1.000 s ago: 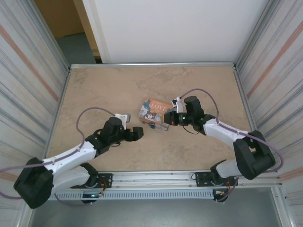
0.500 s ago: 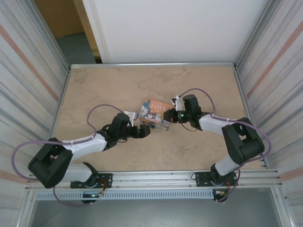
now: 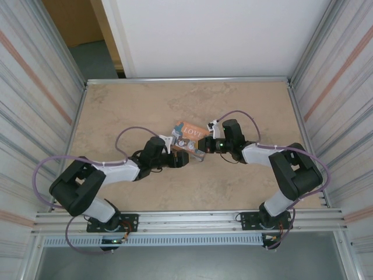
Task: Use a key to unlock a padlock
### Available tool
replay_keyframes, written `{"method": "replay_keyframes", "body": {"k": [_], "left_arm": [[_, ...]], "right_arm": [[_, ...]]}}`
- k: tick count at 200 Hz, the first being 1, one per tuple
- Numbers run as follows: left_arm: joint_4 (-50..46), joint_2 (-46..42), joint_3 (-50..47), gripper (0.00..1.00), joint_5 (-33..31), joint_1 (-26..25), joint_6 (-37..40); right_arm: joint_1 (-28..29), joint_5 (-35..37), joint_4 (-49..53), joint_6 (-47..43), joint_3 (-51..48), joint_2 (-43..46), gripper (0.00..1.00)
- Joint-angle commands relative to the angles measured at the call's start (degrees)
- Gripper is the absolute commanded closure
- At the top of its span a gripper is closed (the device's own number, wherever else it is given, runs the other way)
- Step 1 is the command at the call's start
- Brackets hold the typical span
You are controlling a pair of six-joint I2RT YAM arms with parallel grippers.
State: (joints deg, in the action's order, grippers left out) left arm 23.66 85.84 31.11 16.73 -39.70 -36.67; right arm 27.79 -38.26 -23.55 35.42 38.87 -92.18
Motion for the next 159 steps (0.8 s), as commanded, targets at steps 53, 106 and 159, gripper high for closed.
{"method": "replay_keyframes", "body": {"k": [53, 106, 159], "left_arm": [[5.54, 3.73, 0.47, 0.36, -3.62, 0.46, 2.14], [9.7, 6.59, 0.18, 0.4, -4.42, 0.49, 3.84], [9.56, 7.78, 0.96, 0.4, -6.52, 0.53, 6.32]], "right_arm": [[1.21, 1.52, 5.35, -0.33, -2.18, -2.58, 1.0], [1.3, 1.69, 5.45, -0.44, -2.31, -2.29, 1.0], [1.39, 1.81, 5.76, -0.44, -2.31, -1.93, 1.0]]}}
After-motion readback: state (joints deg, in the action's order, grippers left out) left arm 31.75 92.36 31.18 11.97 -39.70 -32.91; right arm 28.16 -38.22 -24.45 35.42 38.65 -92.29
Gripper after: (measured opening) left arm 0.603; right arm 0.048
